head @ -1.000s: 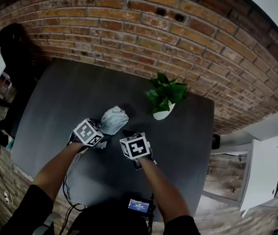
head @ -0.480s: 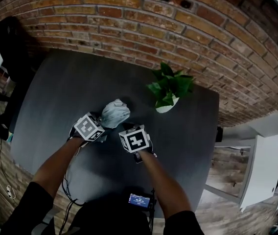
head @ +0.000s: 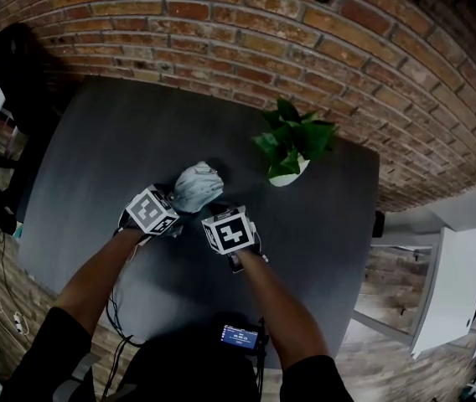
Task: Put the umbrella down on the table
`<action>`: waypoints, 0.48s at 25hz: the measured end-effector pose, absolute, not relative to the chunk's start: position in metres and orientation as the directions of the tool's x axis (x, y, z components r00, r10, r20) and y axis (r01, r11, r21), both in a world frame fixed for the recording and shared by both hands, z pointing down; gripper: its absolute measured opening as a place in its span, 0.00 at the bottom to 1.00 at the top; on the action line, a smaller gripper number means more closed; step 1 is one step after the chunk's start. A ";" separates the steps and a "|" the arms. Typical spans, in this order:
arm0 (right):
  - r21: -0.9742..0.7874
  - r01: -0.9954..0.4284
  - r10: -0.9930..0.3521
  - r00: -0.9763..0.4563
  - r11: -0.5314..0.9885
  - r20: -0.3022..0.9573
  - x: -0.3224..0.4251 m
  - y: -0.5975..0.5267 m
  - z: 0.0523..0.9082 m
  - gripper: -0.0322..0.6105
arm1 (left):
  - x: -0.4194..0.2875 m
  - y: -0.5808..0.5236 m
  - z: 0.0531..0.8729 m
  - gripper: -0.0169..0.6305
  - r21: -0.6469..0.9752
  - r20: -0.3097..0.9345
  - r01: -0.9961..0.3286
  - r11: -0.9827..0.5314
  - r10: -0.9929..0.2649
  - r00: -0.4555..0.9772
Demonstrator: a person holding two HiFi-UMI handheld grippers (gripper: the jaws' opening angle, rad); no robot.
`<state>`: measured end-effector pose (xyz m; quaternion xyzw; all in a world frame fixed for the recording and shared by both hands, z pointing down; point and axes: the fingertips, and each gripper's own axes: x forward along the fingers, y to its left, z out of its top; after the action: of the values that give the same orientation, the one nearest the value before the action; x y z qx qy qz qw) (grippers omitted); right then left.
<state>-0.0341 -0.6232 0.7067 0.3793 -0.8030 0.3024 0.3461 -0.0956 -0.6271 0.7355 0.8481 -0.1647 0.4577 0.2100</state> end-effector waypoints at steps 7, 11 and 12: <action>-0.220 -0.816 -0.403 -0.476 0.535 0.782 -0.032 -0.621 0.702 0.06 | -0.103 -0.630 0.728 0.60 0.156 0.853 -0.480 -0.863 -0.127 0.506; -0.214 -0.816 -0.410 -0.474 0.538 0.779 -0.030 -0.618 0.695 0.06 | -0.109 -0.627 0.719 0.60 0.136 0.857 -0.486 -0.864 -0.143 0.495; -0.212 -0.815 -0.413 -0.475 0.539 0.777 -0.029 -0.617 0.693 0.06 | -0.111 -0.627 0.715 0.60 0.128 0.854 -0.491 -0.862 -0.156 0.496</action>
<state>-0.0288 -0.6172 0.6932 0.3805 -0.8071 0.2930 0.3434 -0.1109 -0.6266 0.7149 0.8459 -0.1911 0.4640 0.1806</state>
